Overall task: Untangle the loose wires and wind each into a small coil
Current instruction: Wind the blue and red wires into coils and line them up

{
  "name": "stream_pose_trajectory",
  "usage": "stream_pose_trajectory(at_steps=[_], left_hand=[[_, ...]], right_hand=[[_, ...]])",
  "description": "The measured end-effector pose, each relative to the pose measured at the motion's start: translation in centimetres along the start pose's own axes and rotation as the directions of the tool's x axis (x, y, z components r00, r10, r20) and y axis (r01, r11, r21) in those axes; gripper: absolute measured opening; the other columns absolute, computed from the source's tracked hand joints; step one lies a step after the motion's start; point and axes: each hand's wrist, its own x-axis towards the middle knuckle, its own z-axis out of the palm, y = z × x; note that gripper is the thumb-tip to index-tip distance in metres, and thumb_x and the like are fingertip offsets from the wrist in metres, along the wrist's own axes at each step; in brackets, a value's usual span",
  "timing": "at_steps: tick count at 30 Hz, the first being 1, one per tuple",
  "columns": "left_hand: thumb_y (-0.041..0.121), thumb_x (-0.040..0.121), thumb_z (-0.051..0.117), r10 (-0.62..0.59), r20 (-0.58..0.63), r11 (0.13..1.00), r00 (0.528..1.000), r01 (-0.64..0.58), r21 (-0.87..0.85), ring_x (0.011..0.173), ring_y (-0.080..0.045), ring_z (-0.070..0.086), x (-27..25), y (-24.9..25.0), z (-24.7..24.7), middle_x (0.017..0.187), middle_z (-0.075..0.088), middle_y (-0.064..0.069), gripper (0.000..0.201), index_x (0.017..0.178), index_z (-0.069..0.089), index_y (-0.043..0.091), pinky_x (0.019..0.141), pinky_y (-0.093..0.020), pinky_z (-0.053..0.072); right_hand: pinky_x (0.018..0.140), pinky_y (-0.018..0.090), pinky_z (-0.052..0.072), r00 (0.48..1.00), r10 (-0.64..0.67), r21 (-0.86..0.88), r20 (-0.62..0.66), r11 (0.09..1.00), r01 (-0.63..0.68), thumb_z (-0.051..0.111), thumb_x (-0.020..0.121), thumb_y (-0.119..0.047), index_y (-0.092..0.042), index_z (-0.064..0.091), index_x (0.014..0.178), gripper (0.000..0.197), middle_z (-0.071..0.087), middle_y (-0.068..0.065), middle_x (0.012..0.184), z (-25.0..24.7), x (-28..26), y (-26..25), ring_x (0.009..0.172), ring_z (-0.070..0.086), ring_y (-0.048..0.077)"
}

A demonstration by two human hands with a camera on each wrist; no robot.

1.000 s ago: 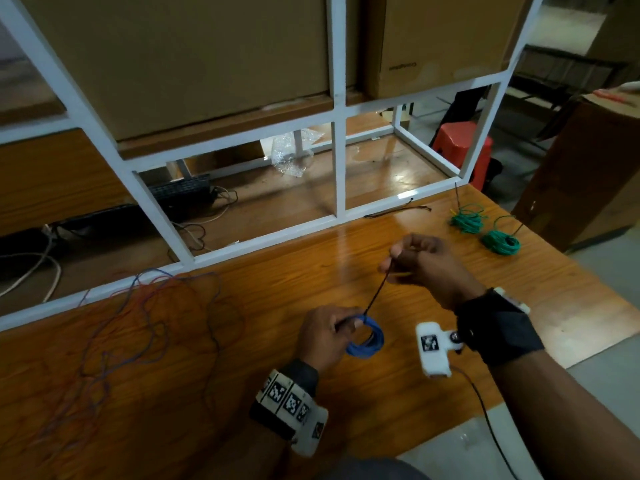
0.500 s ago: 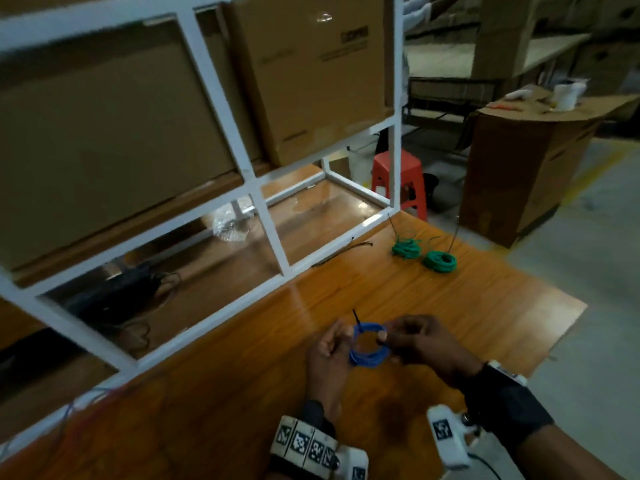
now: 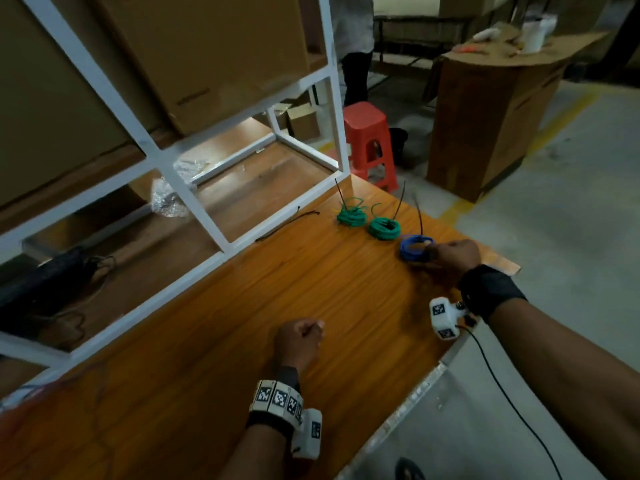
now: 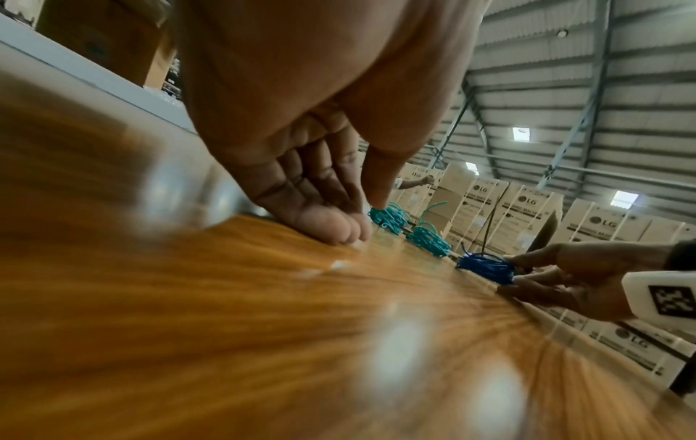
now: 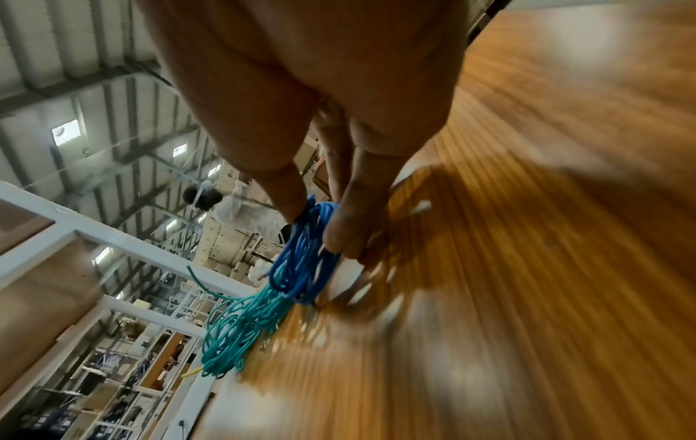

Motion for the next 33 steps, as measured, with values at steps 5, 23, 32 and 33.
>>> stream_pose_trajectory(at_steps=[5,23,32,33], left_hand=[[0.023,0.096,0.068,-0.002,-0.028,1.000,1.000,0.002,0.016,0.069,-0.020,0.069,-0.5,0.2,0.1,0.080,0.074,-0.003,0.021,0.076,0.067,0.030,0.067,-0.041,0.061],[0.031,0.097,0.067,-0.255,-0.437,0.936,0.863,0.106,-0.336,0.078,-0.020,0.069,-16.5,-9.9,-16.9,0.088,0.076,0.002,0.011,0.089,0.074,0.026,0.071,-0.041,0.058],[0.012,0.097,0.065,-0.336,-0.561,0.884,0.756,0.049,-0.464,0.059,-0.012,0.060,-24.0,-20.0,-28.2,0.083,0.074,-0.006,0.010,0.096,0.075,0.010,0.046,-0.017,0.044],[0.012,0.096,0.066,-0.339,-0.544,0.884,0.767,0.062,-0.463,0.059,-0.013,0.059,-24.1,-20.9,-29.3,0.081,0.073,-0.006,0.010,0.095,0.076,0.011,0.046,-0.017,0.043]], right_hand=[[0.058,0.054,0.063,0.993,-0.108,-0.037,-0.043,0.994,0.107,0.076,0.088,-0.049,-0.011,0.071,0.082,0.039,0.075,0.017,0.070,0.5,-1.1,1.6,0.057,0.070,0.032],[0.057,0.019,0.042,0.357,-0.314,-0.118,0.880,0.584,0.803,0.063,0.101,-0.029,-0.026,0.065,0.093,0.009,0.067,-0.009,0.084,20.0,-29.4,9.0,0.073,0.061,0.008],[0.058,0.045,0.055,0.126,-0.212,-0.037,0.969,0.379,0.925,0.053,0.103,-0.025,-0.031,0.067,0.112,0.017,0.073,0.002,0.093,30.5,-40.7,11.2,0.066,0.065,0.021],[0.056,0.042,0.053,0.122,-0.201,-0.043,0.972,0.358,0.933,0.054,0.103,-0.022,-0.029,0.066,0.121,0.023,0.073,0.004,0.094,31.8,-41.5,11.4,0.064,0.064,0.020]])
